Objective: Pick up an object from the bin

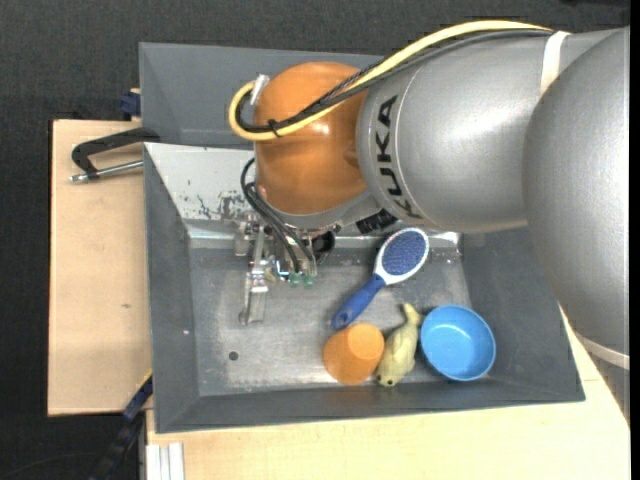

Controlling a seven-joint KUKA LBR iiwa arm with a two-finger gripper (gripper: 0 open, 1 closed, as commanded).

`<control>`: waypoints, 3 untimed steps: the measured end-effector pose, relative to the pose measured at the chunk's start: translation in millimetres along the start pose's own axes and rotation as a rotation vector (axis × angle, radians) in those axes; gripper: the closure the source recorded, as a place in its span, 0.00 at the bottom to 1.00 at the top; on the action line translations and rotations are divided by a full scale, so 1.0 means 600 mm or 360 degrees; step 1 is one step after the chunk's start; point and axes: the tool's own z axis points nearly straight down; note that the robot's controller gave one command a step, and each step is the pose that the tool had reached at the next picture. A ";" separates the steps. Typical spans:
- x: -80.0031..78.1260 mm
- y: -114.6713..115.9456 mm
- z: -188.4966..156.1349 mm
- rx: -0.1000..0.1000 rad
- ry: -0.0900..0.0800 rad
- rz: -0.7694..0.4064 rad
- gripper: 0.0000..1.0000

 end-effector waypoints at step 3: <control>-0.041 -0.282 0.013 0.0000 -0.0026 -0.0325 0.00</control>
Offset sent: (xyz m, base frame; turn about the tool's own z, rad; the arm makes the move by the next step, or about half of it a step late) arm 0.0418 -0.1148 0.0279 -0.0158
